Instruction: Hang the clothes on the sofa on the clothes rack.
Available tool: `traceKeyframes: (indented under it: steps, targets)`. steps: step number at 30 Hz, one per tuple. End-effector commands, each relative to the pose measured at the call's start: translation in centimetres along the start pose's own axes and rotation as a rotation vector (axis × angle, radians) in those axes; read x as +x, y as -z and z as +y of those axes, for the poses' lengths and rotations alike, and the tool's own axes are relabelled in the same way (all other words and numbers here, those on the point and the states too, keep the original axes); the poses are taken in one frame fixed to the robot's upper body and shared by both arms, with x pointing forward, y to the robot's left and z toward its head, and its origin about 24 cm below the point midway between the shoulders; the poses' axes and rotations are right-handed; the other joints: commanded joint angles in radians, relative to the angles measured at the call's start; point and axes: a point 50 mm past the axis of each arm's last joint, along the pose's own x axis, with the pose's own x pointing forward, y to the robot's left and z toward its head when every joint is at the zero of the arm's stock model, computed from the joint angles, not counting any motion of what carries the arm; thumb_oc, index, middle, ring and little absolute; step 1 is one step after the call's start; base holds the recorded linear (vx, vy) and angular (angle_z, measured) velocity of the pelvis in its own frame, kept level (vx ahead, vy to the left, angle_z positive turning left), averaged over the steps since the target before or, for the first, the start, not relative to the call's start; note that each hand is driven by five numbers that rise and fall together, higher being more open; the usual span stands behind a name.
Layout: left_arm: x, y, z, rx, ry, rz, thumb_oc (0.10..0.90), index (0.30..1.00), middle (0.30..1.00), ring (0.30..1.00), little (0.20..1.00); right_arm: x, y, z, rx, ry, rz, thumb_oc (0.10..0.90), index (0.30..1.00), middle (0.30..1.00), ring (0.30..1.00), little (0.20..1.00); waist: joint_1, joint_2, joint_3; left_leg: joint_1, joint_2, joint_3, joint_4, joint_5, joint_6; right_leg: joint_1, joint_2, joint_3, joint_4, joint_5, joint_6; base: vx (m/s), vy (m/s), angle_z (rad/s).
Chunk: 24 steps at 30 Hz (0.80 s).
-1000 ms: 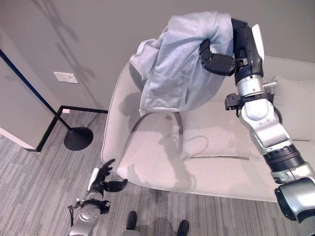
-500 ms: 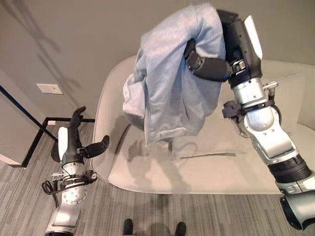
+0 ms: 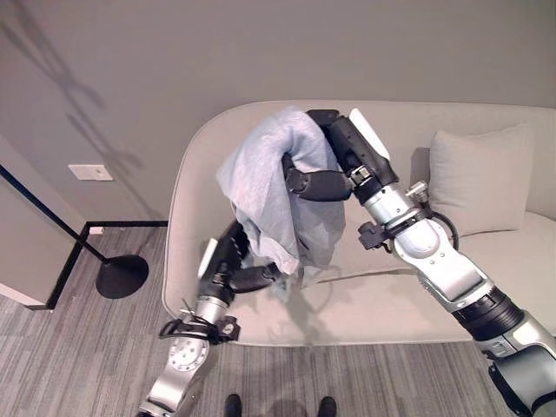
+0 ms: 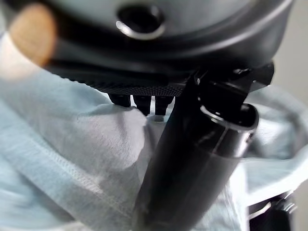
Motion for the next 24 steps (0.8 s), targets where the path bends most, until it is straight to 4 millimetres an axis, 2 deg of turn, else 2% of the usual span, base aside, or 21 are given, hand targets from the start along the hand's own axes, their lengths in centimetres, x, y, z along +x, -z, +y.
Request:
traceKeyframes:
  steps: [1,4,8,9,13,19,20,22,23,24]
  targets:
    - [2.3,-1.5,-2.1,0.000,0.145,-0.083,0.800,0.900,0.900,0.900,0.900,4.1,-7.9,-2.3,0.044,0.147,-0.384,0.400,0.300,0.300,0.300,0.300,0.014,-0.007,-0.092,0.054,0.070,-0.024,0.002,-0.137,-0.007,0.022,-0.125,-0.023,0.009,-0.096,0.103,0.00,0.003,-0.08]
    - [3.0,-1.0,-2.7,0.030,0.153,-0.068,0.800,0.900,0.900,0.900,0.900,4.5,-8.7,-1.8,0.102,0.147,-0.420,0.400,0.300,0.300,0.300,0.300,0.006,-0.008,-0.091,0.056,0.069,-0.020,0.002,-0.139,-0.006,0.019,-0.124,-0.015,0.009,-0.096,0.101,0.00,-0.006,-0.06]
    - [5.5,-0.3,-4.0,0.051,0.112,-0.038,0.800,0.900,0.900,0.900,0.900,4.8,-10.0,0.2,0.244,0.083,-0.476,0.400,0.300,0.300,0.300,0.300,-0.022,-0.010,-0.092,0.056,0.064,-0.015,0.002,-0.138,-0.005,0.013,-0.124,-0.005,0.009,-0.093,0.099,0.00,-0.004,-0.01]
    - [6.5,-0.1,-4.0,0.112,0.079,-0.027,0.400,0.300,0.300,0.300,0.300,4.7,-10.3,0.8,0.293,0.065,-0.491,0.400,0.300,0.300,0.300,0.300,-0.035,-0.009,-0.092,0.056,0.063,-0.012,0.002,-0.138,-0.004,0.010,-0.124,-0.001,0.009,-0.091,0.098,0.00,-0.011,-0.10]
    - [7.7,-0.3,-2.9,0.191,-0.035,-0.035,0.400,0.300,0.300,0.300,0.300,4.0,-10.7,1.3,0.335,0.041,-0.517,0.400,0.300,0.300,0.300,0.300,-0.052,-0.007,-0.090,0.058,0.059,-0.004,0.002,-0.139,-0.005,0.004,-0.125,0.004,0.009,-0.088,0.100,0.01,-0.007,-0.14]
    - [6.4,-0.6,1.4,0.245,-0.276,-0.053,0.400,0.300,0.300,0.300,0.300,2.0,-9.5,0.0,0.336,0.096,-0.491,0.400,0.300,0.300,0.300,0.300,-0.051,-0.006,-0.093,0.062,0.062,0.008,0.002,-0.140,-0.008,0.001,-0.127,0.004,0.009,-0.086,0.105,0.01,0.004,-0.05]
    - [5.9,-0.8,2.4,0.259,-0.321,-0.059,0.400,0.300,0.300,0.300,0.300,1.8,-9.3,-0.3,0.334,0.106,-0.487,0.400,0.300,0.300,0.300,0.300,-0.048,-0.007,-0.094,0.062,0.062,0.008,0.002,-0.140,-0.008,0.002,-0.127,0.003,0.009,-0.087,0.106,0.00,0.000,0.00]
    - [3.6,-1.7,6.5,0.333,-0.513,-0.090,0.400,0.300,0.300,0.300,0.300,1.1,-8.5,-1.4,0.322,0.149,-0.462,0.400,0.300,0.300,0.300,0.300,-0.034,-0.010,-0.098,0.068,0.063,0.009,0.002,-0.144,-0.009,0.011,-0.128,-0.003,0.009,-0.089,0.109,0.02,0.030,0.03]
    - [3.6,-1.7,6.5,0.334,-0.515,-0.089,0.400,0.300,0.300,0.300,0.300,1.1,-8.5,-1.4,0.324,0.148,-0.462,0.400,0.300,0.300,0.300,0.300,-0.035,-0.011,-0.098,0.068,0.063,0.009,0.002,-0.144,-0.009,0.011,-0.128,-0.003,0.009,-0.089,0.109,0.02,0.047,0.02]
    - [2.5,-2.3,8.3,0.398,-0.595,-0.101,0.400,0.300,0.300,0.300,0.300,0.9,-8.2,-2.0,0.316,0.162,-0.452,0.400,0.300,0.300,0.300,0.300,-0.028,-0.013,-0.099,0.070,0.062,0.007,0.002,-0.148,-0.009,0.013,-0.128,-0.005,0.009,-0.090,0.110,0.02,0.061,0.02]
